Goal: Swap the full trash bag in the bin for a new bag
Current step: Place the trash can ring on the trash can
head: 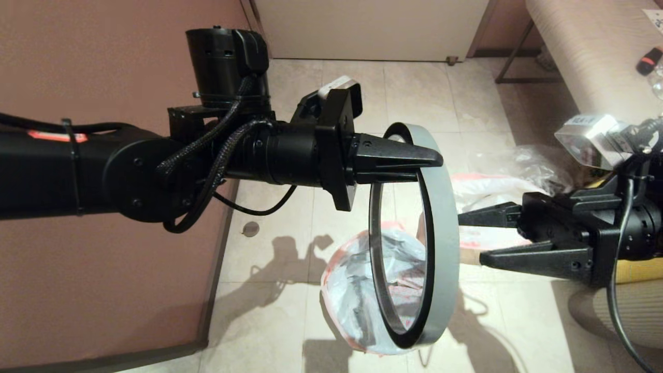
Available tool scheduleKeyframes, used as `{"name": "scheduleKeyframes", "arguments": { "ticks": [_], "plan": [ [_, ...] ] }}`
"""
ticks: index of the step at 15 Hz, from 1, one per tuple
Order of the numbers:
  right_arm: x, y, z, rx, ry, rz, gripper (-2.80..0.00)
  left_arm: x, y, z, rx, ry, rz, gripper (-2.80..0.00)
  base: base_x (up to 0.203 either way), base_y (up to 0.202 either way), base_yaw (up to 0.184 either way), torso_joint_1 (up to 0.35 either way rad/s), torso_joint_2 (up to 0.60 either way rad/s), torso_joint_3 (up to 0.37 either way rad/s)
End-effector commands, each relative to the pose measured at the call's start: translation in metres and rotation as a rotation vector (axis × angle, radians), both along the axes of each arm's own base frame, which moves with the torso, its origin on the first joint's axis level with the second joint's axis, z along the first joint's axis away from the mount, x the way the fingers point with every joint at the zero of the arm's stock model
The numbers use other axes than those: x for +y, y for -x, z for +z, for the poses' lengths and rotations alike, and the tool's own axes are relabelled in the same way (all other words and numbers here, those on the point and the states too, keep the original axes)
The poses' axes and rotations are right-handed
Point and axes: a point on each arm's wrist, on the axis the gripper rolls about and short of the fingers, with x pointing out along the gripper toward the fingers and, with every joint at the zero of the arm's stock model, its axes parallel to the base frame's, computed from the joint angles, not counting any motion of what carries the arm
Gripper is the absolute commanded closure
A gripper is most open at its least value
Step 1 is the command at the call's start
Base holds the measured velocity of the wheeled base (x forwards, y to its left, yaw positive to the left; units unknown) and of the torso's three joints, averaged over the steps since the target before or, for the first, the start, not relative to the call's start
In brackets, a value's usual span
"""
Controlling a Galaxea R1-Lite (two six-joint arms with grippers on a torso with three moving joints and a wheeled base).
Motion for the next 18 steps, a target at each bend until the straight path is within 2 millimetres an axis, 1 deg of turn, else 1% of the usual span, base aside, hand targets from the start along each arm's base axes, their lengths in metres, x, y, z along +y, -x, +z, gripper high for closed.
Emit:
{"name": "scheduleKeyframes", "arguments": {
  "ticks": [1,3,5,7,10,12,15,16,18],
  "plan": [
    [0.008,-0.005,0.007,0.004,-0.021,0.026,-2.80,0.005,0.001,0.004,-0.004,0.006,0.005,0.00,0.000,0.000,0.000,0.000,0.00,0.000],
    [0.020,-0.004,0.019,0.000,-0.047,0.068,-2.80,0.007,0.000,0.003,-0.005,0.006,0.011,0.00,0.000,0.000,0.000,0.000,0.00,0.000],
    [0.027,0.002,0.023,-0.013,-0.053,0.088,-2.80,0.011,-0.005,0.003,-0.003,0.005,0.029,0.00,0.000,0.000,0.000,0.000,0.00,0.000],
    [0.029,0.005,0.026,-0.004,-0.057,0.092,-2.80,0.010,-0.007,0.001,-0.001,0.003,0.032,0.00,0.000,0.000,0.000,0.000,0.00,0.000],
    [0.038,0.012,0.031,0.037,-0.067,0.133,-2.80,0.007,-0.012,-0.003,0.000,0.001,0.034,0.00,0.000,0.000,0.000,0.000,0.00,0.000],
    [0.043,0.015,0.033,0.067,-0.074,0.157,-2.80,0.008,-0.018,-0.002,-0.024,0.022,0.044,0.00,0.000,0.000,0.000,0.000,0.00,0.000],
    [0.048,0.016,0.036,0.058,-0.087,0.176,-2.80,0.006,-0.025,-0.010,-0.012,0.013,0.050,0.00,0.000,0.000,0.000,0.000,0.00,0.000],
    [0.052,0.017,0.036,0.060,-0.087,0.195,-2.80,0.006,-0.027,-0.010,-0.014,0.013,0.053,0.00,0.000,0.000,0.000,0.000,0.00,0.000],
    [0.058,0.015,0.034,0.071,-0.084,0.210,-2.80,0.010,-0.031,-0.012,-0.012,0.011,0.066,0.00,0.000,0.000,0.000,0.000,0.00,0.000]
  ]
}}
